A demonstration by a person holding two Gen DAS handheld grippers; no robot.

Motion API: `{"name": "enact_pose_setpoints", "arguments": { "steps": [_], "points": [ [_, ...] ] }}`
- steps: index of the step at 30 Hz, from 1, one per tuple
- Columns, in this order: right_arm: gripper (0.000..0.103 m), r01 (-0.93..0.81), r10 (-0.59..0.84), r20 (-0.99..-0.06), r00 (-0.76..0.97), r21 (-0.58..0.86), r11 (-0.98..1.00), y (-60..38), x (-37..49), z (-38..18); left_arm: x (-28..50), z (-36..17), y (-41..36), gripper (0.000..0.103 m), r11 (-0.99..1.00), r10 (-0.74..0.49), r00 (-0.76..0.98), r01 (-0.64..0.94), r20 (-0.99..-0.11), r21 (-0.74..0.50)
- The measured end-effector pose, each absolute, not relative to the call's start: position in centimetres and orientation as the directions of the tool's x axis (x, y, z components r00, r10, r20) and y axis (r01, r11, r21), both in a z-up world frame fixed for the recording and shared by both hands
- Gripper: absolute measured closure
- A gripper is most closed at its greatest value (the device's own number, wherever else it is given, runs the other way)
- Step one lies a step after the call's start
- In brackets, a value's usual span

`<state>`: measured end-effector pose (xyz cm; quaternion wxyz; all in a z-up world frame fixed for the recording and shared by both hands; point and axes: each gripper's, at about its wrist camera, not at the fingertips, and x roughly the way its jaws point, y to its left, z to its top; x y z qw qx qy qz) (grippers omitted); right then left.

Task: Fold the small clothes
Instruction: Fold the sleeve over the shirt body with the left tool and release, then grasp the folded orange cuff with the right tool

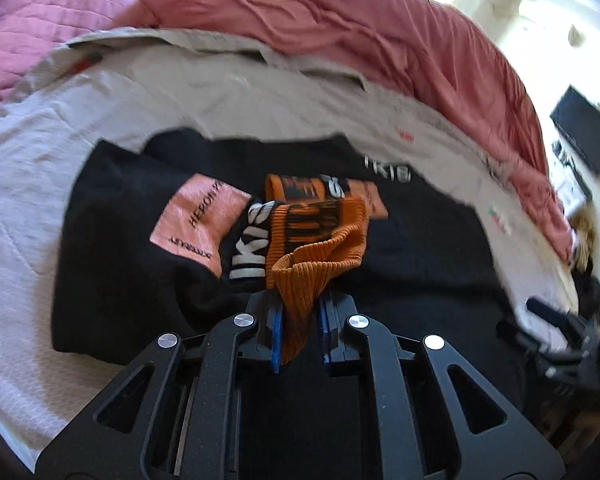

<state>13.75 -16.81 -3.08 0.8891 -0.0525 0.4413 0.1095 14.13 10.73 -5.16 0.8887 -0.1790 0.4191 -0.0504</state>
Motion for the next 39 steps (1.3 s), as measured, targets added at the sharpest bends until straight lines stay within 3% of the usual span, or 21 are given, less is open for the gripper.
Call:
{"name": "enact_pose_setpoints", "arguments": {
  "steps": [4,8,11,16,23,28,31,33,36,38,39],
  "points": [
    [0.005,-0.226,0.139,-0.804,0.578,0.006,0.974,-17.1,14.1,-3.4,14.5,-5.6,10.1,0.092,0.925,-0.280,0.617,-0.031,-0.736,-0.378],
    [0.005,-0.228,0.143,-0.805,0.576,0.009,0.974,-17.0,14.2,-3.4,14.0,-5.8,10.1,0.076,0.895,-0.368,0.572,0.004,-0.733,-0.446],
    [0.005,-0.234,0.158,-0.810,0.565,0.026,0.972,-16.5,14.5,-3.4,13.8,-5.2,9.5,0.074,0.882,-0.402,0.577,0.034,-0.711,-0.471],
    [0.005,-0.283,0.248,-0.821,0.515,0.111,0.953,-13.9,15.2,-3.1,13.1,-2.4,10.9,0.072,0.912,-0.313,0.684,0.023,-0.659,-0.409],
    [0.005,-0.363,0.416,-0.823,0.386,0.278,0.889,-7.5,16.5,-4.1,13.5,-2.2,15.6,0.064,0.946,-0.003,0.688,-0.232,-0.725,-0.224],
    [0.006,-0.349,0.462,-0.829,0.315,0.351,0.869,-4.7,17.9,-5.8,13.2,-2.3,18.8,0.057,0.908,0.024,0.685,-0.319,-0.728,-0.271],
    [0.019,-0.344,0.465,-0.829,0.310,0.358,0.868,-3.5,18.5,-6.4,13.0,-2.5,19.9,0.053,0.883,0.031,0.680,-0.362,-0.733,-0.298],
    [0.018,-0.329,0.453,-0.830,0.327,0.349,0.877,-3.1,18.9,-7.0,12.9,-2.9,20.5,0.052,0.868,0.035,0.675,-0.386,-0.737,-0.313],
    [0.026,-0.323,0.460,-0.818,0.344,0.357,0.877,-2.8,19.3,-7.4,12.7,-3.1,21.0,0.051,0.849,0.026,0.675,-0.405,-0.738,-0.340],
    [0.038,-0.323,0.480,-0.805,0.349,0.377,0.868,-2.7,19.3,-7.2,12.4,-3.0,21.4,0.051,0.838,0.022,0.682,-0.412,-0.731,-0.359],
    [0.039,-0.322,0.482,-0.803,0.351,0.380,0.867,-2.6,19.3,-7.1,12.4,-3.0,21.4,0.050,0.835,0.023,0.685,-0.414,-0.729,-0.362]
  ]
}}
